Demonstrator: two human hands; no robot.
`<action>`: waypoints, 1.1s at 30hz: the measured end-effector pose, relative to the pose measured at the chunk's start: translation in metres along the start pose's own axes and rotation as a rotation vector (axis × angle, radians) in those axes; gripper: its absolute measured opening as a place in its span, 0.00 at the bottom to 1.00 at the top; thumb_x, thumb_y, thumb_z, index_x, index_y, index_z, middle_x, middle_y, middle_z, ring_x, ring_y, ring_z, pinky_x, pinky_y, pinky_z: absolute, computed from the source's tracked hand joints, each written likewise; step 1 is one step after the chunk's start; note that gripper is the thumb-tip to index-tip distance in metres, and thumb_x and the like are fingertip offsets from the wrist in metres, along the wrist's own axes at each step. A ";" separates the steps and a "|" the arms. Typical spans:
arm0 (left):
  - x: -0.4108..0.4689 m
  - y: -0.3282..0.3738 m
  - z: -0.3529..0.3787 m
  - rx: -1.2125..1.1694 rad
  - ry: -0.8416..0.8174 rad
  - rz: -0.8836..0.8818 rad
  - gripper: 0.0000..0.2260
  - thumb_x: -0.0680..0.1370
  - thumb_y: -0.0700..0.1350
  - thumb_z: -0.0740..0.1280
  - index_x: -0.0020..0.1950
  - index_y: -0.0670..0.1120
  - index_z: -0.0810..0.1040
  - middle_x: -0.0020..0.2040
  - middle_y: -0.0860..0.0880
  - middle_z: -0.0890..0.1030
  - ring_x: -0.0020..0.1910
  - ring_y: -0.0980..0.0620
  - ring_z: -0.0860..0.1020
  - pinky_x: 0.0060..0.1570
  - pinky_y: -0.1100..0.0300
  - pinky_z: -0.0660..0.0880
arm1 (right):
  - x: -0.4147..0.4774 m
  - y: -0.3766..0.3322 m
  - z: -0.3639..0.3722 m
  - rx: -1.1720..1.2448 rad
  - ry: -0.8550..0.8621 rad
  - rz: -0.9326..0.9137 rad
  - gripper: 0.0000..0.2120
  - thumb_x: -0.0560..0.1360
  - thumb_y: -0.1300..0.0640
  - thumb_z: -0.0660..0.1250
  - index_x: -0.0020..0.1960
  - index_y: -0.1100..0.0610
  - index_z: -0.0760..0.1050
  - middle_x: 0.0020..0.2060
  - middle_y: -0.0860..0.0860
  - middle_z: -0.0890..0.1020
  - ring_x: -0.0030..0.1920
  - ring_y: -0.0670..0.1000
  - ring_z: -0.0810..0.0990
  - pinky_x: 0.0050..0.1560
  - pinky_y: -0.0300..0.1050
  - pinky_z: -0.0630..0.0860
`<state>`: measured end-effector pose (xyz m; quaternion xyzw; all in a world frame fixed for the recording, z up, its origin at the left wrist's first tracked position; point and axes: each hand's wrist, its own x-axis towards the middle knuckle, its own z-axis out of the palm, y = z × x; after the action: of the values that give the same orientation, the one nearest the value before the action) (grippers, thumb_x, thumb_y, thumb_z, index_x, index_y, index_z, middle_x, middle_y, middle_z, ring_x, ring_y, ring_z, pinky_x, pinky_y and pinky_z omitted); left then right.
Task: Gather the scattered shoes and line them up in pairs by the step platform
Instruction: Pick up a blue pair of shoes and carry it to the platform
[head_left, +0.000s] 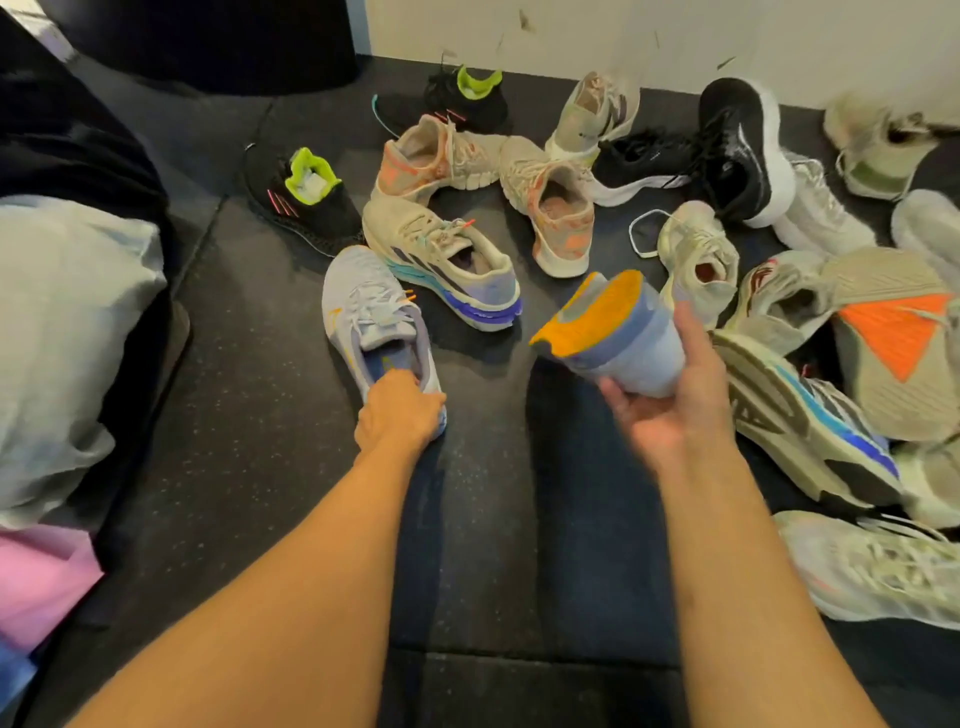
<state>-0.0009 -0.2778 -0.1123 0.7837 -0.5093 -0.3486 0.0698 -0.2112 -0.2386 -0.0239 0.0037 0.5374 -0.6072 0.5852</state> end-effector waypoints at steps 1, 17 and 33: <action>0.001 -0.002 0.001 0.001 0.001 -0.011 0.12 0.75 0.50 0.68 0.53 0.44 0.78 0.55 0.40 0.78 0.52 0.37 0.76 0.43 0.53 0.69 | 0.000 -0.002 -0.011 0.149 -0.043 0.051 0.17 0.71 0.43 0.69 0.56 0.51 0.79 0.45 0.50 0.84 0.41 0.52 0.85 0.28 0.40 0.77; -0.015 -0.017 -0.060 -1.361 0.118 -0.302 0.03 0.70 0.42 0.65 0.39 0.44 0.72 0.31 0.45 0.70 0.20 0.50 0.64 0.23 0.68 0.66 | -0.007 0.045 0.011 -1.841 -0.260 -0.347 0.15 0.72 0.39 0.65 0.41 0.51 0.71 0.39 0.47 0.77 0.47 0.56 0.77 0.44 0.50 0.74; -0.047 -0.008 -0.109 -0.191 -0.069 0.092 0.08 0.71 0.52 0.67 0.34 0.50 0.74 0.38 0.46 0.76 0.37 0.46 0.77 0.35 0.57 0.72 | -0.040 0.070 0.015 -2.138 -0.121 -0.397 0.18 0.75 0.53 0.59 0.64 0.54 0.70 0.54 0.53 0.79 0.55 0.58 0.77 0.44 0.49 0.69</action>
<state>0.0608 -0.2615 -0.0125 0.7369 -0.5111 -0.4188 0.1428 -0.1392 -0.2020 -0.0382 -0.6240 0.7491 0.0914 0.2027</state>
